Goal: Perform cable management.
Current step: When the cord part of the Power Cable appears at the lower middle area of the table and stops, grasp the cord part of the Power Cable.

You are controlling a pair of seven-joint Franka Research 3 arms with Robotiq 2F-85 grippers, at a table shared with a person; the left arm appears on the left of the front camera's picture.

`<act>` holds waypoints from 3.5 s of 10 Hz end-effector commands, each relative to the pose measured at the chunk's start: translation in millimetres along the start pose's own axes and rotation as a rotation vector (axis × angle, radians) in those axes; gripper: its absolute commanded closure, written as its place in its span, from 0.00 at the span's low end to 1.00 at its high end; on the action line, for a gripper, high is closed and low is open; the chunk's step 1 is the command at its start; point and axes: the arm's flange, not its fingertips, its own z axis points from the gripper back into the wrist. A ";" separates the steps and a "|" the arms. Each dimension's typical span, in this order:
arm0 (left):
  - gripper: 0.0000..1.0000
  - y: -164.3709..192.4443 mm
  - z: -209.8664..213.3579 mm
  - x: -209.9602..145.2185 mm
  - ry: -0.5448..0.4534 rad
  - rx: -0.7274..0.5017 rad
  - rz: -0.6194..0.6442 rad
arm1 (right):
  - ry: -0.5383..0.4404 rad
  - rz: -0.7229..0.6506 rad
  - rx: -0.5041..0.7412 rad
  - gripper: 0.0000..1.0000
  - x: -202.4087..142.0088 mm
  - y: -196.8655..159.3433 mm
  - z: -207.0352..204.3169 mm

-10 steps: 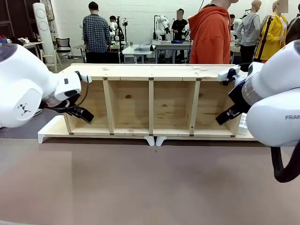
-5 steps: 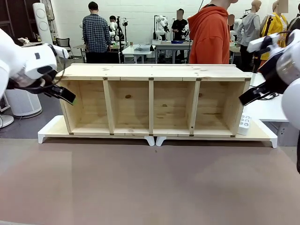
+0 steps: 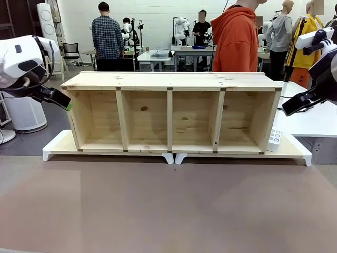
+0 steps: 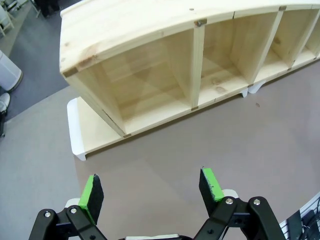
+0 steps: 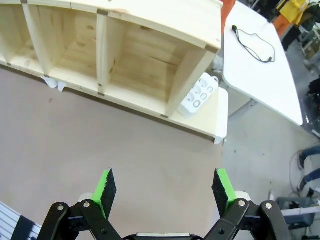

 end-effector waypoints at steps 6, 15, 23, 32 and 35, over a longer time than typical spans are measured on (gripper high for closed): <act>0.00 -1.3 -0.8 -1.6 0.016 -0.004 -0.003 | 0.002 -0.002 0.000 0.00 -0.1 0.6 -0.2; 0.00 -1.3 -0.8 -1.6 0.016 -0.004 -0.003 | 0.002 -0.002 0.000 0.00 -0.1 0.6 -0.2; 0.00 -1.3 -0.8 -1.6 0.016 -0.004 -0.003 | 0.002 -0.002 0.000 0.00 -0.1 0.6 -0.2; 0.00 -1.3 -0.8 -1.6 0.016 -0.004 -0.003 | 0.002 -0.002 0.000 0.00 -0.1 0.6 -0.2; 0.00 -1.3 -0.8 -1.6 0.016 -0.004 -0.003 | 0.002 -0.002 0.000 0.00 -0.1 0.6 -0.2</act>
